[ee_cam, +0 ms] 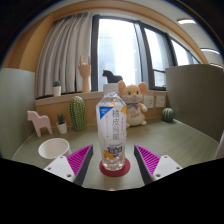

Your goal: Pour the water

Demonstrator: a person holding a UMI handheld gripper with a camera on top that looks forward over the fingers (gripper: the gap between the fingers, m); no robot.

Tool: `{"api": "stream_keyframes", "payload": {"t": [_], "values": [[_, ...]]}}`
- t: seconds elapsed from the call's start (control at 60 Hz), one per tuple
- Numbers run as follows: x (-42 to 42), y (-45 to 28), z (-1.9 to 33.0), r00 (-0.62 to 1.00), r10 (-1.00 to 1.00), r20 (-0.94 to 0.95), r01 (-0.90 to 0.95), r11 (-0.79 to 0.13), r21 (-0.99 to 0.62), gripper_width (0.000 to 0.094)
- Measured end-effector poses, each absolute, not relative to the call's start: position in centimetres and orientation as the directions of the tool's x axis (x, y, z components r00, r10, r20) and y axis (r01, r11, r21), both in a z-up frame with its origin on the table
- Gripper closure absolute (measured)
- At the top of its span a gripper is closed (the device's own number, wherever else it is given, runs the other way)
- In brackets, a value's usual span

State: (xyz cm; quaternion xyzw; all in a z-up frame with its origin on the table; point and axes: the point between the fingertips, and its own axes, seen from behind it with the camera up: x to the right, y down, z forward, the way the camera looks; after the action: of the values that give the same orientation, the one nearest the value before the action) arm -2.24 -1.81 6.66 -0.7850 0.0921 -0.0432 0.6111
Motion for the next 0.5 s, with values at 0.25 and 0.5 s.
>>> {"api": "stream_keyframes", "payload": {"t": [0.25, 0.5], "values": [[-7.6, -11.8, 6.0, 0.996, -0.079, 0.038, 0.01, -0.32, -0.947, 0.009], [-13.9, -18.7, 11.1, 0.998, 0.056, 0.042, 0.057, -0.302, -0.952, 0.009]]}}
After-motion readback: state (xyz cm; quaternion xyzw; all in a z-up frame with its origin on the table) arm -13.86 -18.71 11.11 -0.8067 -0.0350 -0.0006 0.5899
